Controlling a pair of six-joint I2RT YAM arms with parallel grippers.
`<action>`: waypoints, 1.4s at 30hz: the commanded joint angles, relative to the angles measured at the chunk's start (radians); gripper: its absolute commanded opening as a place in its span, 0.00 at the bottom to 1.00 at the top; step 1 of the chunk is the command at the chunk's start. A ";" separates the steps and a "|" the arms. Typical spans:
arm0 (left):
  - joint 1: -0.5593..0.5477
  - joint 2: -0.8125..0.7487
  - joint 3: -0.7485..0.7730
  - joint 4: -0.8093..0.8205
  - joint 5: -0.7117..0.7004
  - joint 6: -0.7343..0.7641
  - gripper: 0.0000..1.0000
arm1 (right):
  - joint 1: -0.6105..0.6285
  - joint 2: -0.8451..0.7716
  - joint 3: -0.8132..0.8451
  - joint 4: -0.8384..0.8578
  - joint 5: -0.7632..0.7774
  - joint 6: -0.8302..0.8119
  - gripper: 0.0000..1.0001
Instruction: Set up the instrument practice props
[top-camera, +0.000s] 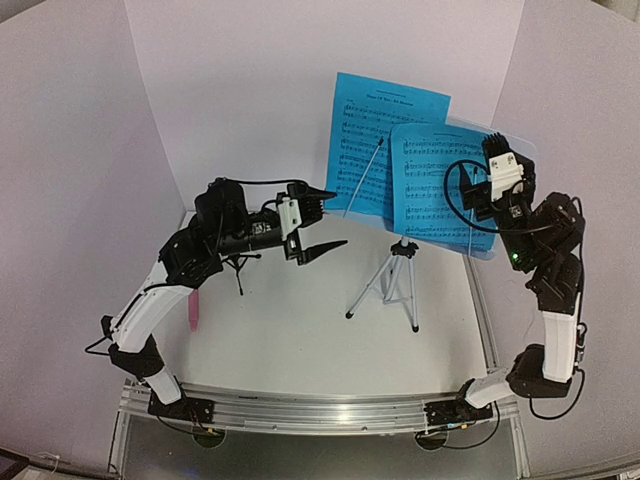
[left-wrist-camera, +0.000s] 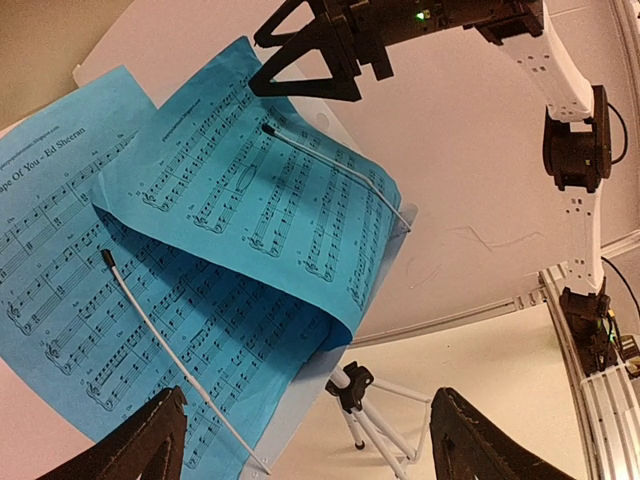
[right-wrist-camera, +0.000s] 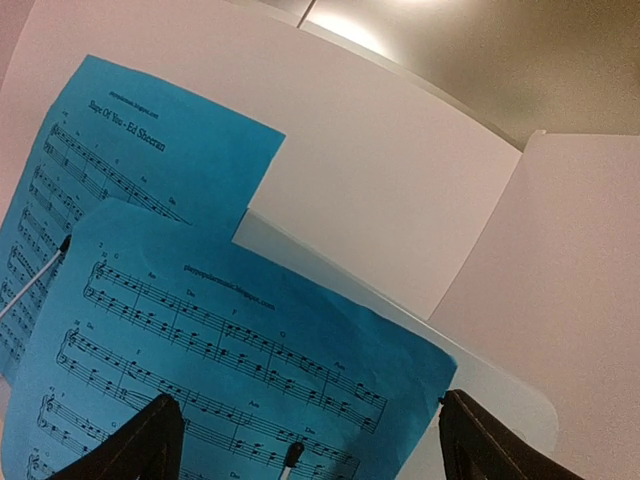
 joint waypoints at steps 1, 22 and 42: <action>0.003 -0.069 -0.034 0.000 0.001 0.003 0.84 | -0.006 -0.045 0.003 0.051 0.057 0.019 0.87; 0.005 -0.077 -0.091 0.008 0.013 -0.033 0.84 | -0.007 -0.137 -0.159 0.086 0.132 0.006 0.84; 0.006 -0.115 -0.056 -0.138 -0.001 -0.028 0.92 | -0.006 -0.070 -0.104 -0.254 -0.782 0.373 0.93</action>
